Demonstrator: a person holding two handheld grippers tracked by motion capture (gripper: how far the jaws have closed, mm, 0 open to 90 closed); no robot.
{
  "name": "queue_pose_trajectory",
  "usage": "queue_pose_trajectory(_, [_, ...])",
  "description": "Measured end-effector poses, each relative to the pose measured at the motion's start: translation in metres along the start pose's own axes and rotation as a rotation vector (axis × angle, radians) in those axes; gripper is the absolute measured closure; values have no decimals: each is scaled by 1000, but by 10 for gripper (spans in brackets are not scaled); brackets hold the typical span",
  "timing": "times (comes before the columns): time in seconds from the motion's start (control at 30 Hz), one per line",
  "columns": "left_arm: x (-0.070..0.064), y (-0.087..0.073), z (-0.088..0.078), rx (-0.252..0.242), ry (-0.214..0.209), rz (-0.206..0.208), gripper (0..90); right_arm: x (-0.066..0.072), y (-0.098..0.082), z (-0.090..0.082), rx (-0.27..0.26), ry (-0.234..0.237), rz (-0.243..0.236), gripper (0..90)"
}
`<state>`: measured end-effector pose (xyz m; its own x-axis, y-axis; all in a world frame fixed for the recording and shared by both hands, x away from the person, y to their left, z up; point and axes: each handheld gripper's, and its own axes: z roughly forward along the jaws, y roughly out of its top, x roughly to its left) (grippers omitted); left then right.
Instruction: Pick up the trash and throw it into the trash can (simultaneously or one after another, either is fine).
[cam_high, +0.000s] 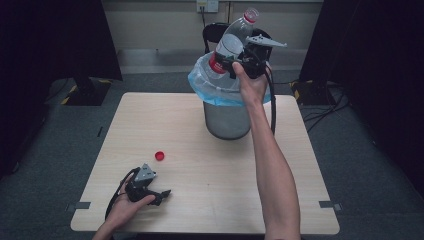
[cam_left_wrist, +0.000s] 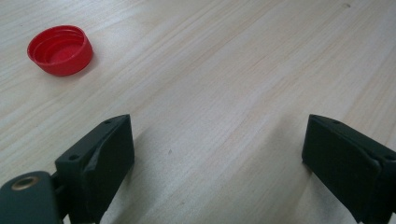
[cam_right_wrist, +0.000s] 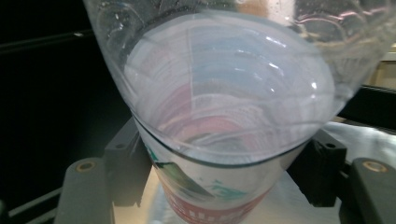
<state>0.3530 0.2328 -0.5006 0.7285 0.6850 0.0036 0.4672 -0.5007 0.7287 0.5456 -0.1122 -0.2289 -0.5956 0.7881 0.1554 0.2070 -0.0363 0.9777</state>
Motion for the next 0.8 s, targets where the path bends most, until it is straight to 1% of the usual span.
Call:
queue_pose_trajectory(0.03, [0, 0, 0, 0, 1, 0, 88, 0, 0, 0, 0, 0, 0, 304])
queue_pose_trajectory(0.07, [0, 0, 0, 4, -2, 2, 88, -2, 0, 0, 8, -24, -6, 299])
queue_pose_trajectory(0.1, [0, 0, -1, 4, -4, 1, 88, -2, 0, 0, 8, -24, -6, 299])
queue_pose_trajectory(0.13, [0, 0, -1, 5, -4, 1, 88, -2, 0, 1, 28, -38, -21, 295])
queue_pose_trajectory(0.17, [0, 0, -1, 5, -4, 1, 88, -2, 0, 1, 28, -38, -21, 295])
queue_pose_trajectory(0.2, [0, 0, 0, -1, 1, 0, 88, -2, -1, 1, 33, -49, -28, 294])
queue_pose_trajectory(0.3, [0, 0, 0, 1, 5, 0, 88, -3, -3, 3, 47, -49, -21, 283])
queue_pose_trajectory(0.33, [0, 0, 0, -1, 1, 0, 88, -4, -3, 3, 52, -51, -23, 266])
queue_pose_trajectory(0.4, [0, 0, 0, 0, -1, -1, 88, -3, -3, 3, 55, -44, -12, 222])
queue_pose_trajectory(0.43, [0, 0, 0, 0, -1, 0, 88, -2, -3, 3, 58, -46, -14, 218])
queue_pose_trajectory(0.57, [0, 0, 0, 1, 3, 0, 87, -1, -4, 2, 52, -42, -12, 224])
queue_pose_trajectory(0.6, [0, 0, 0, 1, 4, 0, 88, -1, -6, 0, 53, -27, -8, 224])
queue_pose_trajectory(0.7, [0, 0, 0, 1, 3, 0, 88, -2, -9, -2, 56, -24, -9, 225])
queue_pose_trajectory(0.8, [0, 0, 0, 0, 4, 0, 88, -2, -13, -7, 47, -7, -6, 220])
